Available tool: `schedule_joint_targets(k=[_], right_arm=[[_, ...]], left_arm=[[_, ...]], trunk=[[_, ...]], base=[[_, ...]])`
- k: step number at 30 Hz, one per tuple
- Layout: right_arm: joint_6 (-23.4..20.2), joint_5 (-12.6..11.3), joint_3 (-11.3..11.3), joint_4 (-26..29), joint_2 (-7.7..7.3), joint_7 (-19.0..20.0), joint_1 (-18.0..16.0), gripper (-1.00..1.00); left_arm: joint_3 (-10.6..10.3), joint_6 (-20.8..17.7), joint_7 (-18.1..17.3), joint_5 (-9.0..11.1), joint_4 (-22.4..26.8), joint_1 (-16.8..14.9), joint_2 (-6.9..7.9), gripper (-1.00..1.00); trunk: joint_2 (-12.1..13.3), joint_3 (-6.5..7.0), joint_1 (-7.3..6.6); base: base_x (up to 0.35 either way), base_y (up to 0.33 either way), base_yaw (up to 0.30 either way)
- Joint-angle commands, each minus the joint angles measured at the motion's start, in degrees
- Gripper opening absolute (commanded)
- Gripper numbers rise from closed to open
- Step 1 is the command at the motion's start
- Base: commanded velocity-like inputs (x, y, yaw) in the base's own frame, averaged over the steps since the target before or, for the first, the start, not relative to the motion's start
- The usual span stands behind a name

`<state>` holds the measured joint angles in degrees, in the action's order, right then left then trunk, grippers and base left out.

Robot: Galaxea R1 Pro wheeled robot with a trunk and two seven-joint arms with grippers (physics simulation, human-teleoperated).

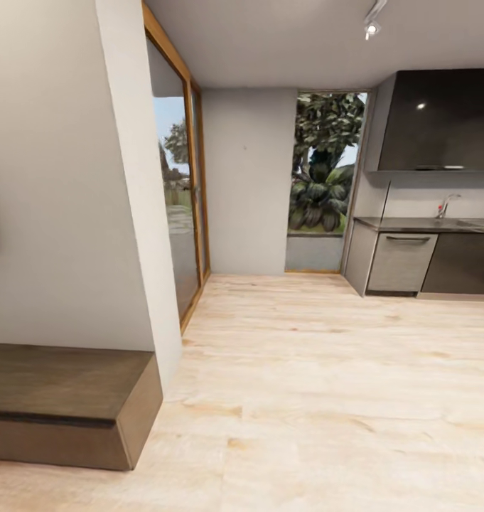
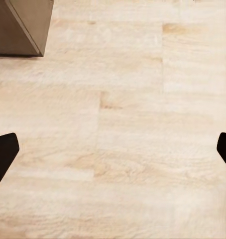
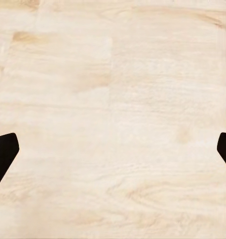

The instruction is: Pick up the poster from the kitchen countertop and hang it on one of the wall nails in the kitchen.

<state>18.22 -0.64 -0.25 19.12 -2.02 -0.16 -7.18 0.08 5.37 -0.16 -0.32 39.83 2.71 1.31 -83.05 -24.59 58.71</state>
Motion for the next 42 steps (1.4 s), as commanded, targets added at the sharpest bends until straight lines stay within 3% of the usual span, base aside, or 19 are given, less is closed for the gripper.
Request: schedule_joint_targets(k=[1,24,42], right_arm=[[0.17,-0.06,-0.02,-0.05,0.0,-0.02,-0.03,1.0],[0.17,-0.01,-0.02,-0.05,0.0,-0.02,-0.03,1.0],[0.2,-0.06,-0.02,-0.05,0.0,-0.02,-0.03,1.0]], left_arm=[[0.01,0.08,-0.02,-0.03,0.07,0.01,0.01,1.0],[0.18,0.08,-0.02,0.06,0.07,0.01,0.01,1.0],[0.19,0.08,-0.1,0.14,0.07,0.01,0.01,1.0]], trunk=[[-0.02,-0.14,0.02],[-0.02,-1.41,0.02],[-0.02,-1.42,0.02]], base=[[0.229,-0.223,-0.003],[0.251,-0.2,-0.013],[0.327,-0.012,-0.245]])
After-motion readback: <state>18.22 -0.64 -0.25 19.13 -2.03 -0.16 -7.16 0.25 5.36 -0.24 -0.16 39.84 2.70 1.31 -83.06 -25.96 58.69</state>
